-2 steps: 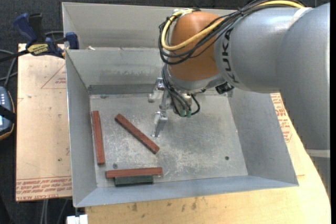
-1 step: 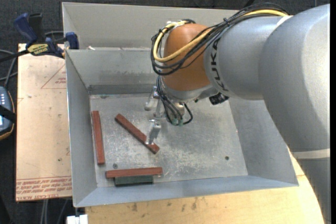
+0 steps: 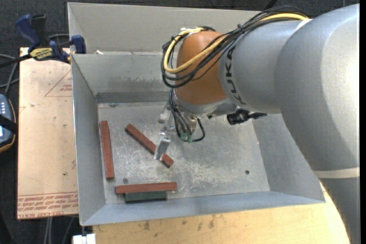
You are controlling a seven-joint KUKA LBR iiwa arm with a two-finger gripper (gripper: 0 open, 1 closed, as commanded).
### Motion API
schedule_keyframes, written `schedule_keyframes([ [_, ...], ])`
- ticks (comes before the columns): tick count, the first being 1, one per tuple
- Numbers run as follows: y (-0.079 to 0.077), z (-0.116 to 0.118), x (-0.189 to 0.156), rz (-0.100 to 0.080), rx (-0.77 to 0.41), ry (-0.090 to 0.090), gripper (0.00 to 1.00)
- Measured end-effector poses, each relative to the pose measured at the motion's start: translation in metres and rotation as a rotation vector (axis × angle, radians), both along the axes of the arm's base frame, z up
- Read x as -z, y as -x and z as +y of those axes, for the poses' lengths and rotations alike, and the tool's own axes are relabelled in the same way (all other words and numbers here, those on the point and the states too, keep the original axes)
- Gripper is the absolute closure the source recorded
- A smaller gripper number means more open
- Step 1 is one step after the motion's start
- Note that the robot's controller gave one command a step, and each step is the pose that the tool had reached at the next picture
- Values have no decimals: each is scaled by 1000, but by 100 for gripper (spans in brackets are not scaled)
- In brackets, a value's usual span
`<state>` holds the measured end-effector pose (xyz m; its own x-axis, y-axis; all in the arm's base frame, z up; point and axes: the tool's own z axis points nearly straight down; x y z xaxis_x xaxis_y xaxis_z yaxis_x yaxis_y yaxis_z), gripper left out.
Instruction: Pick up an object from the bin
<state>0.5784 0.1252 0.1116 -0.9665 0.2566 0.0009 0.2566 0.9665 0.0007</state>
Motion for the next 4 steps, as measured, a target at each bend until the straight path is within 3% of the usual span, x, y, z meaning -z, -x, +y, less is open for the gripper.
schedule_keyframes([
  [1, -3, 11, 38, -10, -159, 1, 0],
  [2, 4, 15, 32, -21, 145, -7, 100],
  [4, 5, 15, 29, -18, 145, -6, 100],
])
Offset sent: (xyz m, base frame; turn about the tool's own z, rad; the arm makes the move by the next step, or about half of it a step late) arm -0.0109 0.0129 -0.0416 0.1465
